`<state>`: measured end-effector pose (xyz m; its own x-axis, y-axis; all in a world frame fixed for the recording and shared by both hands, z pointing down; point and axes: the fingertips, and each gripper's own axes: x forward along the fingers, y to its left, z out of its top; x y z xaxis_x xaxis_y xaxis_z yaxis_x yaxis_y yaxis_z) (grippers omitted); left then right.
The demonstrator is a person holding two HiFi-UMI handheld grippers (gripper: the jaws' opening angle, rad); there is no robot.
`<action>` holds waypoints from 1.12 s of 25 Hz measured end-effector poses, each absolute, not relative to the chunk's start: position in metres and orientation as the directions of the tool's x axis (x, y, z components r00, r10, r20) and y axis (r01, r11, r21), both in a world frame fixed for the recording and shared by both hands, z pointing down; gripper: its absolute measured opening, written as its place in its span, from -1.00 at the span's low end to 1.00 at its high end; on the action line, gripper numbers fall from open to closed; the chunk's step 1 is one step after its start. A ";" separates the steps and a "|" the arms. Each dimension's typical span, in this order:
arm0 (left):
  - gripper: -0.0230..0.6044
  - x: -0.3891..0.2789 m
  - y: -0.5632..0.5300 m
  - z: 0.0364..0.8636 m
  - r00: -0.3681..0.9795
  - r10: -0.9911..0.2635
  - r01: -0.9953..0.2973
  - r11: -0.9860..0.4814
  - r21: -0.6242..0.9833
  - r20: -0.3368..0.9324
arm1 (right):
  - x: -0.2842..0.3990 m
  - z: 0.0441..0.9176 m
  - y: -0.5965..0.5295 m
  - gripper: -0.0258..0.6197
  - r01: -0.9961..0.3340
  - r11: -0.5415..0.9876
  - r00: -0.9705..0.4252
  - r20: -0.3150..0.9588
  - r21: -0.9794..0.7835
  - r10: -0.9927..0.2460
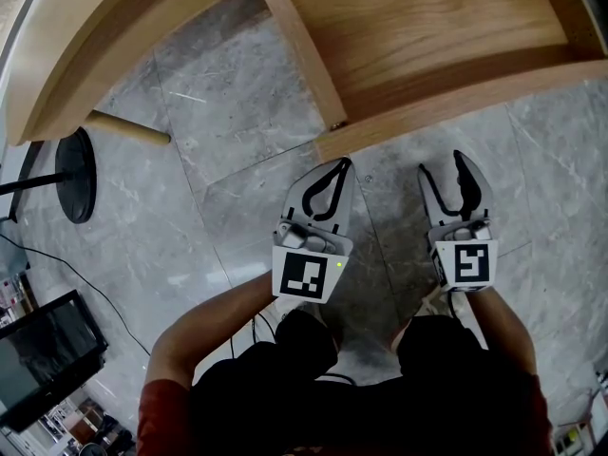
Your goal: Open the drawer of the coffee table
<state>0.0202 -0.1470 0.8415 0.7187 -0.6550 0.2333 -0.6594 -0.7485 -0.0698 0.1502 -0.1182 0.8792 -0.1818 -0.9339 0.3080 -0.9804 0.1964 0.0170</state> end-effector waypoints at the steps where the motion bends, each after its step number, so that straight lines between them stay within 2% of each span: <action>1: -0.91 0.020 -0.146 0.843 0.721 -0.650 -0.654 -0.753 -0.078 0.239 | 0.151 0.881 -0.117 -0.16 -0.980 0.197 -0.180 0.316 0.024 -0.932; 7: -0.91 0.020 -0.145 0.845 0.720 -0.648 -0.654 -0.753 -0.069 0.248 | 0.152 0.877 -0.120 -0.25 -0.983 0.186 -0.174 0.297 0.010 -0.939; 19: -0.91 0.023 -0.145 0.849 0.725 -0.637 -0.636 -0.765 -0.101 0.260 | 0.157 0.879 -0.118 -0.93 -0.984 0.175 -0.158 0.304 0.029 -0.939; 28: -0.91 0.023 -0.150 0.856 0.714 -0.640 -0.643 -0.760 -0.097 0.285 | 0.159 0.880 -0.120 -0.93 -0.984 0.180 -0.166 0.322 0.013 -0.932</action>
